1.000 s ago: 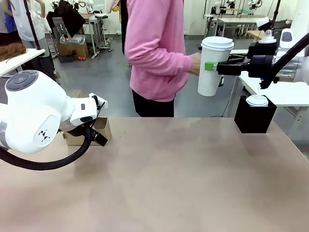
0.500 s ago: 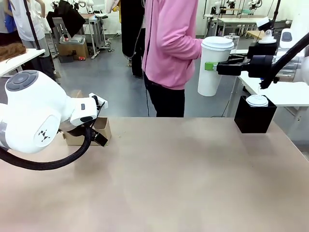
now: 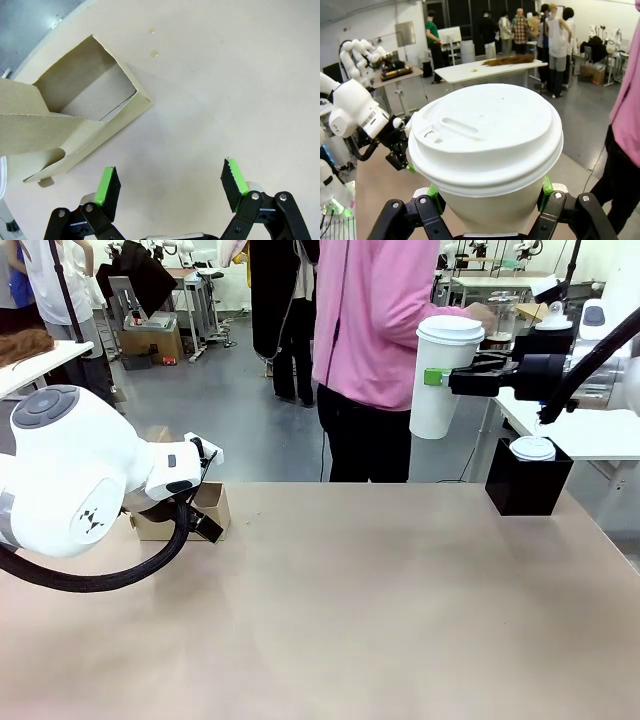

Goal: Pour a drink into a cup and package it in a carrier.
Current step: Position the Cup Carrier in the center of the table.

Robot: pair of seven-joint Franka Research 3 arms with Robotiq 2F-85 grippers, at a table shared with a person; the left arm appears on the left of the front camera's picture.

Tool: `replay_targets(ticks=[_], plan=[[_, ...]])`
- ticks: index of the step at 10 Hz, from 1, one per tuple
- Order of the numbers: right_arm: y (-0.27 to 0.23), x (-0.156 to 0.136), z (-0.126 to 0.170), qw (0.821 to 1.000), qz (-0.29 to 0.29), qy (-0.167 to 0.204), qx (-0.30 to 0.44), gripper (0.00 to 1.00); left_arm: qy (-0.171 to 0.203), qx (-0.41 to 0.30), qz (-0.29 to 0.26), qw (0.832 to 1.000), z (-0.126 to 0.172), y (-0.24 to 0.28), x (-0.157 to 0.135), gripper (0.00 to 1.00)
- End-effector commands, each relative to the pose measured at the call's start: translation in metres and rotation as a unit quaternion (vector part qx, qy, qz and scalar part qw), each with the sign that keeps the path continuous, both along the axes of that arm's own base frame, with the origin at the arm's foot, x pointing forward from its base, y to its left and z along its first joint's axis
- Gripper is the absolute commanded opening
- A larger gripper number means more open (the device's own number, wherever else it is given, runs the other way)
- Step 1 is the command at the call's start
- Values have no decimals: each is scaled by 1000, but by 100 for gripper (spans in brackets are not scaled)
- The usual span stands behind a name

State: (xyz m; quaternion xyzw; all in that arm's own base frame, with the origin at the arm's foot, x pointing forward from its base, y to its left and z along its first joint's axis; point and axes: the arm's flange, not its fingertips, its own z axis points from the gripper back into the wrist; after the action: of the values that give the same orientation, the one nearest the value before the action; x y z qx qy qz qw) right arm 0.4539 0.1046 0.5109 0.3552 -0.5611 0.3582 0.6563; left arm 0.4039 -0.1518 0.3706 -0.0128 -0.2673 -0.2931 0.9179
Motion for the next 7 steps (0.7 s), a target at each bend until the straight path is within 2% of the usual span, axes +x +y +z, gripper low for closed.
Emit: replay_targets(ticks=[1,2,4,7], plan=[[2,0,4,1000,2,-4,2,80,0,-1,0,1000,0,0,0,100],[2,0,4,1000,2,-4,2,80,0,0,0,1000,0,0,0,100],[2,0,4,1000,2,-4,2,80,27,-13,0,1000,39,2,-2,100],[2,0,4,1000,2,-4,2,80,68,-28,53,996,111,15,1,100]])
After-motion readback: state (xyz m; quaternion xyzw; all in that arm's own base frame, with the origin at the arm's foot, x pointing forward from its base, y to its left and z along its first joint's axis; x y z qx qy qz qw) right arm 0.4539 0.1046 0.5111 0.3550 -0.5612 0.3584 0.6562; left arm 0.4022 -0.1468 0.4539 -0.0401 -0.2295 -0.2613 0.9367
